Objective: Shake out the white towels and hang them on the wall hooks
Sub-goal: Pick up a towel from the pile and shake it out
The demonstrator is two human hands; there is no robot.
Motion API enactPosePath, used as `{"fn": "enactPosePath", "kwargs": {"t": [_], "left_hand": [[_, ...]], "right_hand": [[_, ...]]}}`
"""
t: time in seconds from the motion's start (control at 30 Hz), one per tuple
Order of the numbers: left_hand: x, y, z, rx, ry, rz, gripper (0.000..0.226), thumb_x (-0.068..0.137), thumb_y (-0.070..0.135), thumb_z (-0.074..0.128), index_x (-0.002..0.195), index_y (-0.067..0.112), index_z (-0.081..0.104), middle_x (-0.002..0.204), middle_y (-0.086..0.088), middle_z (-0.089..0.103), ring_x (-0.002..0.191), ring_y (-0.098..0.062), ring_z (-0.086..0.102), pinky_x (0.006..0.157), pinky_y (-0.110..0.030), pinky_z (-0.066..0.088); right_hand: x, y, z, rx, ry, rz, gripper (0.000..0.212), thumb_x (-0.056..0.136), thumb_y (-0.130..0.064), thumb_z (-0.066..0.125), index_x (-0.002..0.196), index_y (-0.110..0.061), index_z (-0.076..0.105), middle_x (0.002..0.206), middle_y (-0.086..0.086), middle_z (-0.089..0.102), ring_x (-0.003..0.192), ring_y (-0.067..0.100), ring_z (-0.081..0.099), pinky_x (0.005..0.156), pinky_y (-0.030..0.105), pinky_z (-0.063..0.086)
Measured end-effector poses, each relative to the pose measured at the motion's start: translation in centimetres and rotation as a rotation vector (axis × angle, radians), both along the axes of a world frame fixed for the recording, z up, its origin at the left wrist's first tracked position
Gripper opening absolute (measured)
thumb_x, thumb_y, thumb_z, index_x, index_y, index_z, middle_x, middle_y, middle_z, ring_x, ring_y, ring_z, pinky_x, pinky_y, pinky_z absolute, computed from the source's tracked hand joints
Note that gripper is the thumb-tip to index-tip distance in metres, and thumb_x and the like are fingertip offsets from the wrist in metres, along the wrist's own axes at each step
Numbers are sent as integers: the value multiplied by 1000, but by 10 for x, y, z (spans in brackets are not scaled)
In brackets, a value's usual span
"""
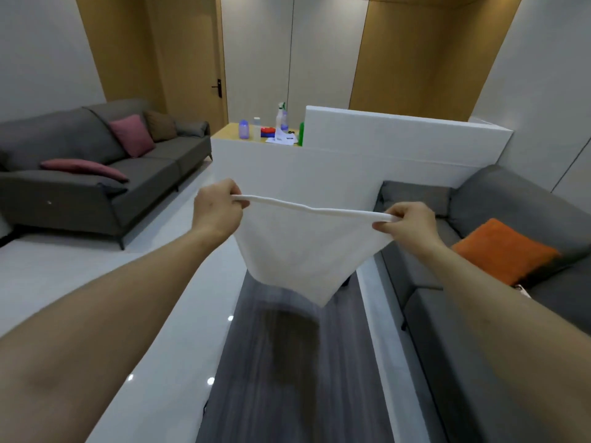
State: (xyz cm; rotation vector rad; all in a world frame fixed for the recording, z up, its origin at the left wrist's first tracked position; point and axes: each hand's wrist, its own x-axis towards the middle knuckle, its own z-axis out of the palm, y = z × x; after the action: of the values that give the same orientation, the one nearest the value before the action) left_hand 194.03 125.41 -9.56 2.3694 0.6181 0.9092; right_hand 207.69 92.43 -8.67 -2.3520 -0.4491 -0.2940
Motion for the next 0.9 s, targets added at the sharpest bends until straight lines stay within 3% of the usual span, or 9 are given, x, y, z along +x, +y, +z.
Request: {"fn": "enactPosePath", "kwargs": {"t": [0.07,0.27,0.4,0.53,0.7,0.9], "left_hand": [[-37,-22,-38,-40,64,23,17,84,24,72,72,25,62,75,4,61,76,-19,57,63,-29,41],[-149,-83,-151,-123,258,79,18,85,23,70,71,28,60,69,12,56,65,-7,51,50,-20,33],[-204,-120,-218,-173,424,88,13,87,25,65,74,26,62,70,11,57,65,-7,52,52,-23,37],[-241,-140,-269,-219,610,61,11,87,26,66,76,28,63,76,6,61,66,-8,53,53,-22,40],[-236,-126,-297,-209,746,57,7,87,27,65,80,25,66,82,0,66,73,-18,58,63,-27,43],[-180,-89,-339,-225,854,29,10,90,23,60,89,19,69,88,-4,67,76,-21,58,65,-27,42]], "right_hand": [[-31,-18,-37,5,83,8,16,71,-25,85,74,-14,73,73,6,69,73,23,64,65,32,50],[-125,-75,-140,-37,352,107,14,74,-17,84,75,-23,71,72,-5,67,73,12,63,58,21,45],[-165,-102,-209,-178,530,115,7,78,-15,80,80,-15,74,80,2,69,78,18,66,71,35,58],[-196,-121,-267,-325,696,129,10,76,-18,83,75,-15,73,79,1,69,77,17,66,75,35,59],[-190,-121,-304,-272,789,20,17,70,-21,88,74,-18,72,78,-2,70,75,14,65,63,26,53],[-144,-80,-342,-312,821,-33,8,82,-17,76,76,-21,71,79,-2,69,75,15,64,68,29,52]]}}
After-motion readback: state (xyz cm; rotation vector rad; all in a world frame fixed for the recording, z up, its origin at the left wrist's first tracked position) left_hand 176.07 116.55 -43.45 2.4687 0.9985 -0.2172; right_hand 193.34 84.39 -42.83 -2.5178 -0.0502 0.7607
